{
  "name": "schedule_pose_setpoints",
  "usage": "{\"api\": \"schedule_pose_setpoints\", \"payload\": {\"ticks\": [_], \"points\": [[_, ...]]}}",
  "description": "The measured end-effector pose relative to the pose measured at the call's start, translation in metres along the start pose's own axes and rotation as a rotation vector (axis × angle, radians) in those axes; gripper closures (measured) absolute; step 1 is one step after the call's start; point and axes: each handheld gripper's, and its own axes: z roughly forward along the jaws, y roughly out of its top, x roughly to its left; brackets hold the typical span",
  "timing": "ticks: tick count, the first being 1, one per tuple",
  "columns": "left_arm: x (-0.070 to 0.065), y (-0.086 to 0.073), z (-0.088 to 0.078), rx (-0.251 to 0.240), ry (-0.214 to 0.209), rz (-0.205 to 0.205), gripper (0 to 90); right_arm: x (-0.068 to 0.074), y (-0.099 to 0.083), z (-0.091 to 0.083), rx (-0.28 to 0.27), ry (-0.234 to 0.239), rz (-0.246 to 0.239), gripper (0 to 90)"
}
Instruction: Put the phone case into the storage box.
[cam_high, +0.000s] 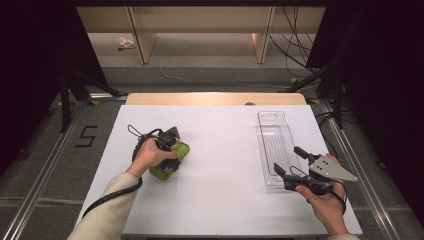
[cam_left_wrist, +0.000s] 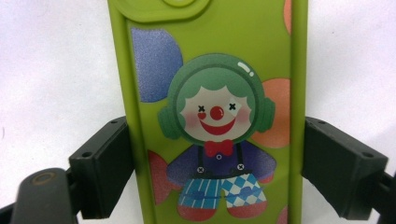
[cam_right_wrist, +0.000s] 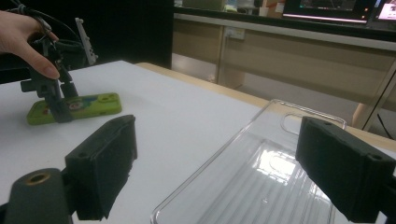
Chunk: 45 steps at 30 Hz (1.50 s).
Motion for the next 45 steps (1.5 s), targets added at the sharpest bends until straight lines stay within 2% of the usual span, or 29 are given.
{"api": "schedule_pose_setpoints", "payload": {"ticks": [7,14,22,30,41,45], "points": [[0.001,-0.001,-0.001,-0.007,-0.006,0.005,15.3,0.000,0.000,0.000,0.000,0.000,-0.001,13.5],[0.002,-0.004,-0.001,-0.035,-0.012,0.001,15.5,0.000,0.000,0.000,-0.001,0.000,0.001,13.5],[0.004,-0.009,-0.005,-0.092,-0.015,-0.022,15.5,0.000,0.000,0.000,-0.004,-0.001,0.001,13.5],[0.007,-0.017,-0.011,-0.179,-0.002,-0.040,15.5,0.001,0.001,0.000,-0.006,-0.003,0.002,13.5],[0.005,-0.032,-0.019,-0.356,0.003,-0.057,15.6,0.001,0.001,0.000,-0.007,-0.004,0.002,13.5],[0.002,-0.039,-0.020,-0.419,0.000,-0.079,15.5,0.001,0.001,0.000,-0.006,-0.003,0.002,13.5]]}}
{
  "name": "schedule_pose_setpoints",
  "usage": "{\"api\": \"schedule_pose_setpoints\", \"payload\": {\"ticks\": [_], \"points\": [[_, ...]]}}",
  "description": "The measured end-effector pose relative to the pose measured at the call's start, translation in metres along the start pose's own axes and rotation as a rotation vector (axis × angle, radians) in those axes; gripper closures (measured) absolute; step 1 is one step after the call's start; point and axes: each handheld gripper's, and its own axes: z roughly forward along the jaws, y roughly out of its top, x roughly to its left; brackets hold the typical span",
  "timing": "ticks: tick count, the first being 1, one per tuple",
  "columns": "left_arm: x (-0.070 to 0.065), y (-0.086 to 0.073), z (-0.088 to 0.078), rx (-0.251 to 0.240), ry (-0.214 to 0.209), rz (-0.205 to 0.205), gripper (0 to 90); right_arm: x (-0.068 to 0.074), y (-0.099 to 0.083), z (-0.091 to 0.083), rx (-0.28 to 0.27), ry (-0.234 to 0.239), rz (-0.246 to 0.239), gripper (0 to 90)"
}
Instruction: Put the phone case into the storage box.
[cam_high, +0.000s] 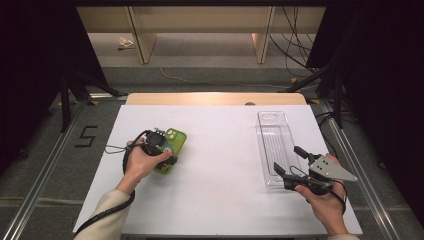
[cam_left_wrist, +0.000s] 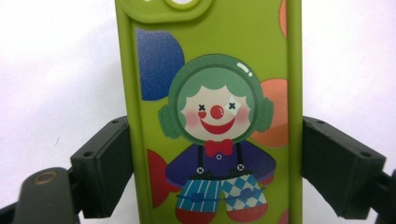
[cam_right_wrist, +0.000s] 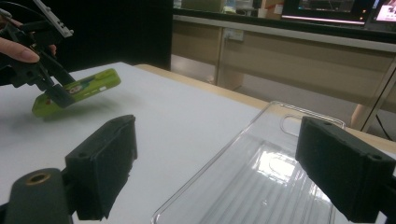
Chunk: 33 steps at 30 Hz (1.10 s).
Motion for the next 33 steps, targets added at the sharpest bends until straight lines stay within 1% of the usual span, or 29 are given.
{"api": "schedule_pose_setpoints", "payload": {"ticks": [4,13,14,16,18,19,21,25,33], "points": [[-0.003,-0.007,-0.002,-0.063,0.004,-0.016,15.6,0.001,0.000,0.001,0.002,0.001,0.001,13.5],[-0.009,-0.017,-0.009,-0.186,0.020,-0.002,15.5,0.001,0.000,0.002,0.000,-0.003,0.006,13.4],[-0.010,-0.018,-0.010,-0.192,0.021,-0.002,15.5,0.001,0.000,0.002,0.002,-0.002,0.006,13.4],[-0.011,-0.021,-0.012,-0.229,0.016,-0.007,15.5,0.001,0.000,0.002,0.002,-0.002,0.006,13.4],[-0.012,-0.024,-0.012,-0.253,0.014,-0.014,15.5,0.002,0.000,0.003,0.000,-0.003,0.009,13.4],[-0.013,-0.026,-0.012,-0.262,0.013,-0.017,15.5,0.002,0.000,0.003,0.000,-0.003,0.009,13.4],[-0.012,-0.028,-0.013,-0.268,0.013,-0.009,15.5,0.003,0.001,0.004,0.001,0.000,0.008,13.4],[-0.011,-0.031,-0.016,-0.290,0.017,-0.018,15.5,0.004,0.001,0.005,0.003,0.001,0.005,13.3],[-0.010,-0.032,-0.024,-0.342,0.029,-0.019,15.5,0.006,0.002,0.006,0.003,0.002,-0.001,12.3]]}}
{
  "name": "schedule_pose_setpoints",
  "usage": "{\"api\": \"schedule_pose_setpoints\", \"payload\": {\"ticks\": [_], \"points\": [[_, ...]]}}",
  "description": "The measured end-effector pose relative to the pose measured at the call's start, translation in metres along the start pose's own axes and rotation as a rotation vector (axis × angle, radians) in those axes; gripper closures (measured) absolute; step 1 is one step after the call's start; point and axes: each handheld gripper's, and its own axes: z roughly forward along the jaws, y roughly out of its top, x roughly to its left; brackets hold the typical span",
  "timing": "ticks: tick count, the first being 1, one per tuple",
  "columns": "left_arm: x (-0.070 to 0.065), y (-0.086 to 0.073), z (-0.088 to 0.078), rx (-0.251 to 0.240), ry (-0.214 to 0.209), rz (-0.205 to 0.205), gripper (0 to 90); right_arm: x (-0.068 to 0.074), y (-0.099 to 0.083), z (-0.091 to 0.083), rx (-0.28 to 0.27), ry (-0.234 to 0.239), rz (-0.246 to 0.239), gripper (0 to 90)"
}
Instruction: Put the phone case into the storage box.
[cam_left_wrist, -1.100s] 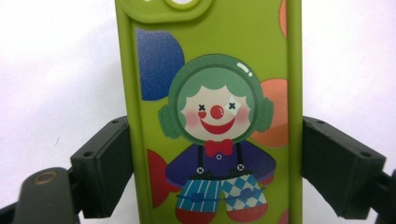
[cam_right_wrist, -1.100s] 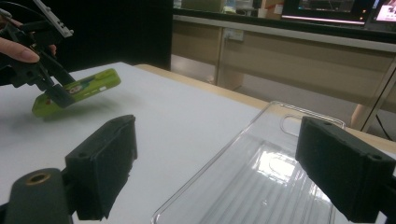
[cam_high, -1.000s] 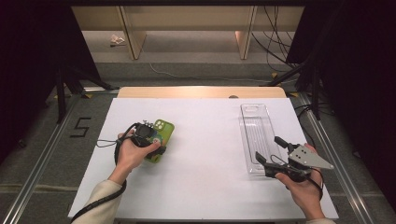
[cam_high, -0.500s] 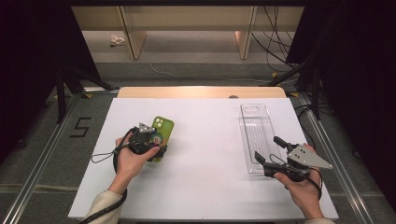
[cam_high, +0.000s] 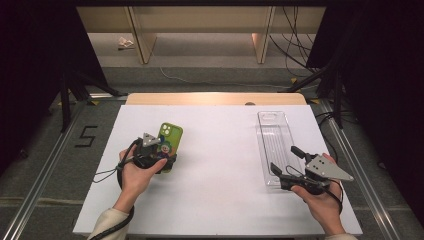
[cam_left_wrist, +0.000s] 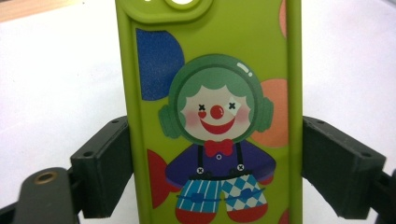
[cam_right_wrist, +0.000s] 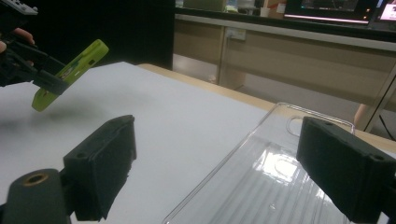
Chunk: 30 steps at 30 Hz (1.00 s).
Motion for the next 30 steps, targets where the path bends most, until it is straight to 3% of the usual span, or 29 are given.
{"api": "schedule_pose_setpoints", "payload": {"ticks": [11,30], "points": [[-0.005,0.003,-0.007,-0.051,0.006,0.011,15.5,0.005,0.006,0.004,0.002,0.011,-0.017,11.0],[-0.025,0.007,-0.010,-0.070,-0.021,0.057,15.5,0.013,0.015,0.012,-0.009,0.031,-0.016,10.9]]}}
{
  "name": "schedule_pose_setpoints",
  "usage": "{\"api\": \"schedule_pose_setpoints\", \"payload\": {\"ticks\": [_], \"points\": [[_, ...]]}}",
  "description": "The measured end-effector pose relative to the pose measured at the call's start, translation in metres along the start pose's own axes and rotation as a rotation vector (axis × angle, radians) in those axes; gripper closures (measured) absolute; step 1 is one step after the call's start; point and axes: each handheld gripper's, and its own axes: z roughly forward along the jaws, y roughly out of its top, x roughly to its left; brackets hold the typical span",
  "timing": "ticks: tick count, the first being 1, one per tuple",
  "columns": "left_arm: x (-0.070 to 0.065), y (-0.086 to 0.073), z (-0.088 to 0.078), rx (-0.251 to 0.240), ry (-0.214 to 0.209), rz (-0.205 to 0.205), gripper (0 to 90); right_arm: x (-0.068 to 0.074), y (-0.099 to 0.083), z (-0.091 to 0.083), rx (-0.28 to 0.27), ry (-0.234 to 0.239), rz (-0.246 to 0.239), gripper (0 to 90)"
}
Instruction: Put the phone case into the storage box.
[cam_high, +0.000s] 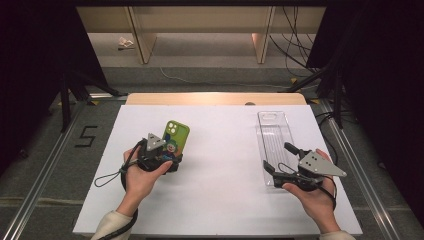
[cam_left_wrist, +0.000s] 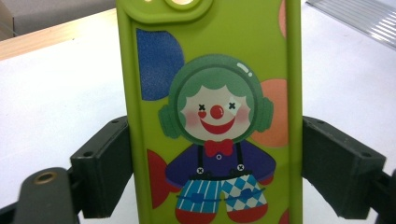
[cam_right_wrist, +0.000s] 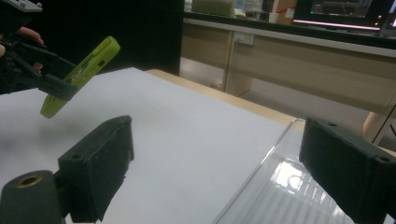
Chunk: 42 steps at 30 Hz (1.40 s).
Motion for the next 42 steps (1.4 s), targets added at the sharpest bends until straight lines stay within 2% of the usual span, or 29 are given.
{"api": "schedule_pose_setpoints", "payload": {"ticks": [11,30,42], "points": [[-0.015,0.004,-0.002,-0.008,-0.034,0.037,15.5,0.008,0.009,0.010,-0.010,0.023,-0.011,8.9],[-0.034,0.005,-0.002,-0.025,-0.065,0.077,15.5,0.023,0.023,0.032,-0.018,0.069,-0.020,8.2],[-0.049,0.005,-0.001,-0.032,-0.093,0.112,15.5,0.030,0.029,0.043,-0.009,0.077,-0.026,8.3]]}}
